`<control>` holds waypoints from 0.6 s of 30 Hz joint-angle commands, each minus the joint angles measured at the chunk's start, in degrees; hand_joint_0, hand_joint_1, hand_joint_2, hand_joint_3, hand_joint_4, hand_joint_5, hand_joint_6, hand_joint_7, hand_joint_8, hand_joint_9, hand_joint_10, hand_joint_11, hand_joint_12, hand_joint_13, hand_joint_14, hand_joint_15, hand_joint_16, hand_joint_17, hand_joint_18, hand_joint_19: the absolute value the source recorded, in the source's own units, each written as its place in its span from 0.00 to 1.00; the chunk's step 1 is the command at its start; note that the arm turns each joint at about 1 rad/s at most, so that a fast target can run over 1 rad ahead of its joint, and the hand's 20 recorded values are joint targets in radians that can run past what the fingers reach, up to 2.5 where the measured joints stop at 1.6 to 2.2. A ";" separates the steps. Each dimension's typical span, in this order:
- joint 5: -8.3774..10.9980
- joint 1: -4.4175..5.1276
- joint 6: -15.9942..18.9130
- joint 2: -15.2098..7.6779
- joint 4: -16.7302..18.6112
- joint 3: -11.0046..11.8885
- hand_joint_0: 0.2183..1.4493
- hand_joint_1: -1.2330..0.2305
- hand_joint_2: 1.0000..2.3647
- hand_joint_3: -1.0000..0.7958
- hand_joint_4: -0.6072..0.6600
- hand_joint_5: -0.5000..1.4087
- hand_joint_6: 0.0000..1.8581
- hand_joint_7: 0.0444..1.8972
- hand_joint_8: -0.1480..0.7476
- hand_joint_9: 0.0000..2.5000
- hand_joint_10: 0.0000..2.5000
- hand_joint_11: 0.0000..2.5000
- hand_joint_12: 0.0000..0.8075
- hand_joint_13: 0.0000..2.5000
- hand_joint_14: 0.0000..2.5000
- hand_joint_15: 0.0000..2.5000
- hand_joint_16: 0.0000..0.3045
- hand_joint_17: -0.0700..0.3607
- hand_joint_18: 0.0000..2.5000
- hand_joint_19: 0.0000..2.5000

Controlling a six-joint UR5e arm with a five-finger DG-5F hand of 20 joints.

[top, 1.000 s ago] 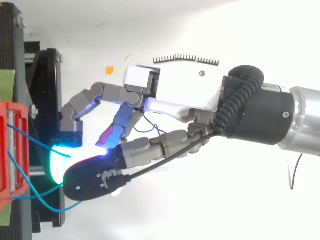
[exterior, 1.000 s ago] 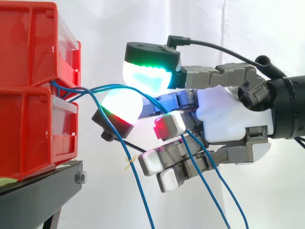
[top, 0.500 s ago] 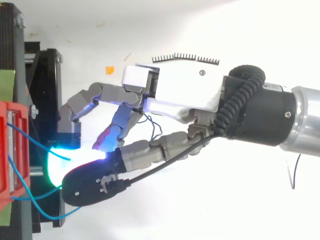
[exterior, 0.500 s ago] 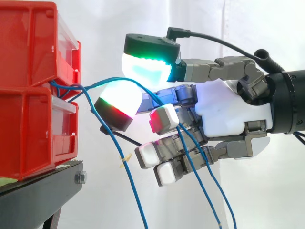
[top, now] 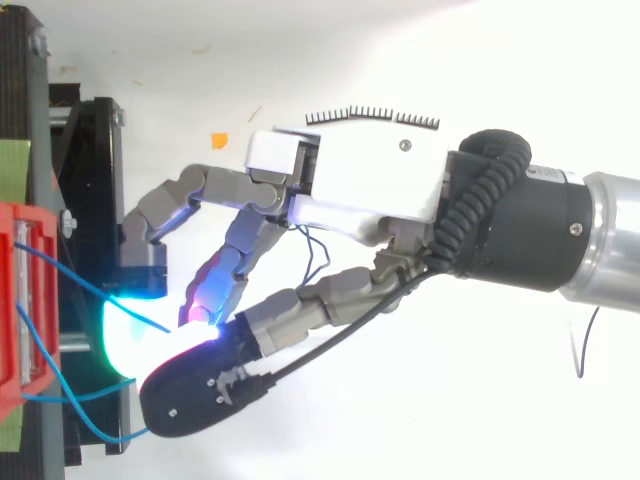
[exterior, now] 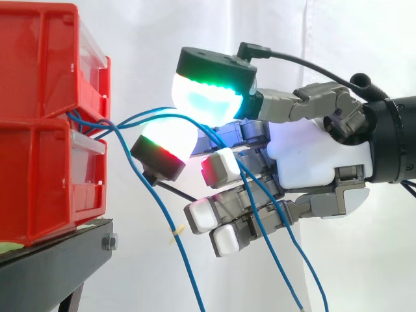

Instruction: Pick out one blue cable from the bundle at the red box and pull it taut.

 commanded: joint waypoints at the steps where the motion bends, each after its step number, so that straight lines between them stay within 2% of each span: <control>1: 0.00 0.00 0.11 0.00 -0.06 0.00 0.44 0.20 0.00 0.29 0.42 0.18 0.51 0.48 0.42 0.47 0.01 0.30 0.40 0.37 0.01 0.23 0.16 0.42 0.29 0.24; 11: -0.09 0.00 0.11 0.00 -0.14 0.00 0.45 0.18 0.00 0.28 0.43 0.17 0.52 0.45 0.39 0.44 0.01 0.30 0.40 0.36 0.01 0.23 0.16 0.42 0.29 0.22; 15: 0.00 0.00 0.11 0.00 0.21 0.00 0.42 0.19 0.00 0.28 0.45 0.17 0.52 0.44 0.39 0.44 0.01 0.30 0.39 0.36 0.01 0.23 0.16 0.42 0.29 0.23; 18: 0.00 0.00 0.11 0.00 0.21 0.00 0.36 0.22 0.00 0.28 0.47 0.17 0.51 0.42 0.41 0.46 0.01 0.30 0.40 0.37 0.01 0.23 0.16 0.42 0.29 0.24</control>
